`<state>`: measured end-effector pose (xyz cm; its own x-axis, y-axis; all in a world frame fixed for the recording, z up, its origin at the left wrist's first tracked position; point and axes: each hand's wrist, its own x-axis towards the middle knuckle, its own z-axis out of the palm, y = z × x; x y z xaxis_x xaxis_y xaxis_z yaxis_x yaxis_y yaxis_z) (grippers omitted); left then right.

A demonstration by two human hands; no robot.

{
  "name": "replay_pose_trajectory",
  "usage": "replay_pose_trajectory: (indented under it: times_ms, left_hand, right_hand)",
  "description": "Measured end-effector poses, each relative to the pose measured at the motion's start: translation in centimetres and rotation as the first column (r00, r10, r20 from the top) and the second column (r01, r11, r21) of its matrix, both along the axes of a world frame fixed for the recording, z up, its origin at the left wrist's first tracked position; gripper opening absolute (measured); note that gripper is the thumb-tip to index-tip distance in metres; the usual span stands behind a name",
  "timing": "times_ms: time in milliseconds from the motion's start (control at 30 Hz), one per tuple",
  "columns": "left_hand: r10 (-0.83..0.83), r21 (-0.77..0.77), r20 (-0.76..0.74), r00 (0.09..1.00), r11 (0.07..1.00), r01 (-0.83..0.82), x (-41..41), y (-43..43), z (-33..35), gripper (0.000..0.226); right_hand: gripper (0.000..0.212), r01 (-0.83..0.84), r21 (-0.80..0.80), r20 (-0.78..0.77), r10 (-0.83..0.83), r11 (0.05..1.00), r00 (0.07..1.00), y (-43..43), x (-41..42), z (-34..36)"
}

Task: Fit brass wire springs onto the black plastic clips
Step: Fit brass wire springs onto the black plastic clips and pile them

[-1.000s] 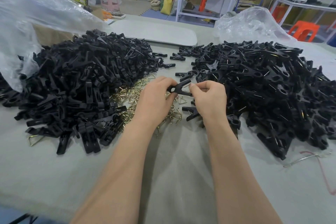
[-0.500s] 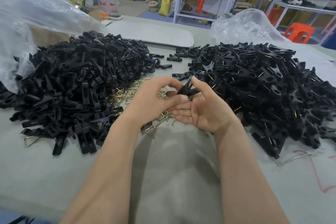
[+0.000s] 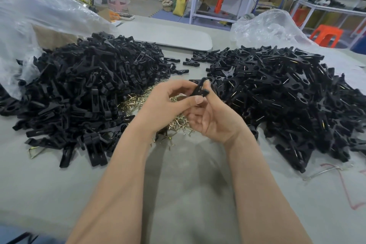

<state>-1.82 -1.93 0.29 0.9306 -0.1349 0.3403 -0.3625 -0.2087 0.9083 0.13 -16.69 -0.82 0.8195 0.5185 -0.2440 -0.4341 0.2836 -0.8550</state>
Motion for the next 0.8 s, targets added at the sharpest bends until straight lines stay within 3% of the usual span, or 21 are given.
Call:
replay_pose_trajectory:
  times_ms: [67,100,167,200,267,333,367,400,467,533,567,633,700,767,800]
  left_hand:
    - [0.068,0.141,-0.007,0.998,0.988,-0.066,0.3,0.2,-0.5,0.017]
    - [0.073,0.231,-0.015,0.997,0.971,-0.068,0.4,0.2,-0.8,0.017]
    - [0.046,0.345,-0.036,0.998,0.938,-0.031,0.6,0.1,-1.2,0.022]
    - [0.048,0.36,-0.037,0.998,0.932,-0.032,0.8,0.2,-1.3,0.03]
    - [0.174,0.262,-0.028,0.984,0.952,-0.161,1.2,0.7,-1.1,0.045]
    - [0.437,0.009,-0.056,0.898,0.899,-0.438,1.5,1.6,-0.8,0.039]
    - [0.55,-0.105,-0.1,0.829,0.823,-0.559,1.5,2.0,-0.8,0.031]
    - [0.626,-0.162,-0.143,0.767,0.749,-0.642,1.6,2.3,-0.8,0.025]
    - [0.694,-0.07,-0.14,0.707,0.705,-0.706,1.5,2.4,-0.8,0.018]
    - [0.678,0.155,-0.077,0.731,0.733,-0.663,1.2,2.4,-1.0,0.013]
    - [0.655,0.273,-0.063,0.753,0.737,-0.618,1.1,2.4,-1.1,0.011]
    - [0.632,0.417,-0.071,0.771,0.722,-0.553,1.0,2.4,-1.1,0.006]
    - [0.649,0.389,-0.062,0.758,0.715,-0.581,1.1,2.5,-1.0,0.007]
    - [0.663,0.278,-0.059,0.746,0.729,-0.626,1.1,2.4,-0.9,0.011]
    - [0.659,0.225,-0.063,0.749,0.741,-0.633,1.1,2.3,-0.8,0.011]
  right_hand:
    - [0.086,0.071,-0.198,0.03,-0.066,0.978,0.997,-1.0,0.2,0.7]
    - [0.083,0.107,-0.289,0.08,-0.087,0.951,0.993,-1.4,0.4,0.9]
    - [0.047,0.206,-0.461,0.276,-0.081,0.863,0.958,-1.5,0.5,0.8]
    - [0.025,0.33,-0.482,0.39,-0.139,0.811,0.91,-1.3,0.6,0.7]
    - [0.011,0.641,-0.277,0.487,-0.471,0.716,0.736,-1.3,1.1,1.1]
    - [0.043,0.744,0.147,0.203,-0.756,0.652,0.622,-1.7,1.4,2.5]
    - [0.063,0.731,0.254,0.107,-0.769,0.634,0.63,-2.0,1.5,2.8]
    - [0.078,0.724,0.205,0.115,-0.751,0.659,0.65,-2.0,1.5,2.8]
    - [0.082,0.675,-0.213,0.38,-0.577,0.706,0.723,-1.1,1.0,2.2]
    - [0.057,0.582,-0.548,0.631,-0.159,0.601,0.759,0.4,0.0,1.7]
    - [0.046,0.536,-0.649,0.659,0.047,0.54,0.751,1.0,-0.4,1.6]
    - [0.04,0.422,-0.8,0.581,0.376,0.426,0.722,1.9,-0.7,1.4]
    - [0.045,0.327,-0.892,0.451,0.592,0.311,0.668,3.1,-1.0,0.8]
    - [0.04,0.342,-0.909,0.41,0.663,0.238,0.627,4.5,-1.3,0.0]
    - [0.034,0.379,-0.892,0.442,0.655,0.247,0.613,4.8,-1.4,-0.4]
